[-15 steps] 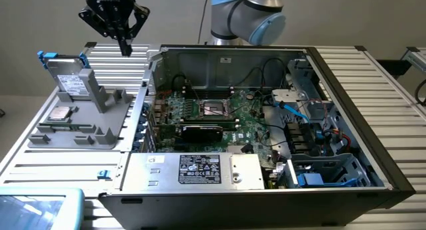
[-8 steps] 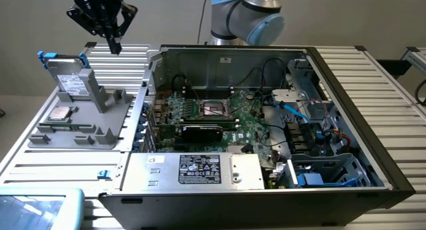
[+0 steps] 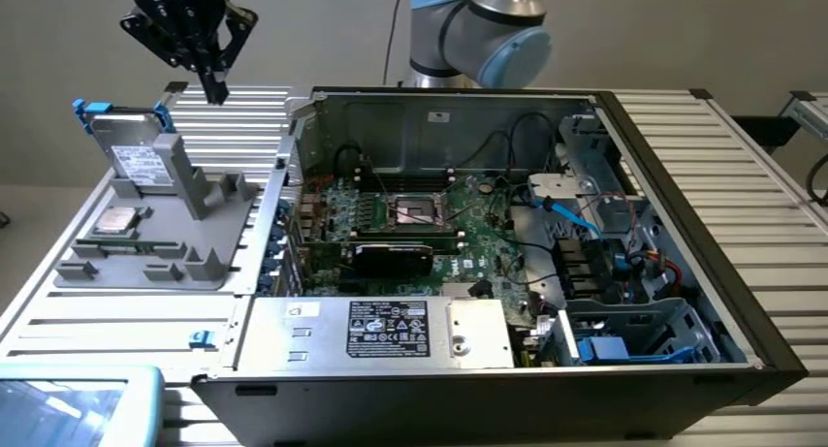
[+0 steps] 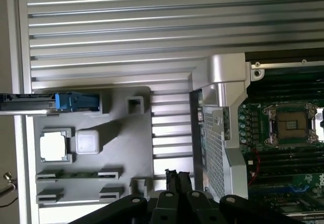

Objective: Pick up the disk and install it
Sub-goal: 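Reach for the disk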

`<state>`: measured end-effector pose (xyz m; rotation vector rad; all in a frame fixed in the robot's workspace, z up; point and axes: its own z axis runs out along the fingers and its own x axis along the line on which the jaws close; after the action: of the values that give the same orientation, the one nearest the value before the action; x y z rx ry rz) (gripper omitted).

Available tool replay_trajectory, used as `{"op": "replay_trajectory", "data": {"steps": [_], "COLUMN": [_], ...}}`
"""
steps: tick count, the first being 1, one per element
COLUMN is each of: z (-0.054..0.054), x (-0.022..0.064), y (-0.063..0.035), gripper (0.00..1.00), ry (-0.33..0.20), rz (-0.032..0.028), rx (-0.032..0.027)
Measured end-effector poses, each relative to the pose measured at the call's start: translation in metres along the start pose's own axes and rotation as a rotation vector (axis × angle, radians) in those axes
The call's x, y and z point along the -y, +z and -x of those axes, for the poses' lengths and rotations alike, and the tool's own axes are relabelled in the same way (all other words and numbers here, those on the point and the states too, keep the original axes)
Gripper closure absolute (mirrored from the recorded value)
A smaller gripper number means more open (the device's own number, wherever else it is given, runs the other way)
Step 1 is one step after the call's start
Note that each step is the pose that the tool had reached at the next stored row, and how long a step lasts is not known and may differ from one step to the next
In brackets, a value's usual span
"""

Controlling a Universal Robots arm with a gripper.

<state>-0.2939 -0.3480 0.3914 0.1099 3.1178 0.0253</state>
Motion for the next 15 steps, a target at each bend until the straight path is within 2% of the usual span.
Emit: {"op": "replay_trajectory", "data": {"steps": [7,15], "z": [-0.024,-0.056], "x": [-0.0055,-0.0126], "y": [0.0003,0.0019], "gripper": [0.89,0.89], "ry": [0.0,0.0], "rz": [-0.0001,-0.0007], "rx": [0.0,0.0001]}}
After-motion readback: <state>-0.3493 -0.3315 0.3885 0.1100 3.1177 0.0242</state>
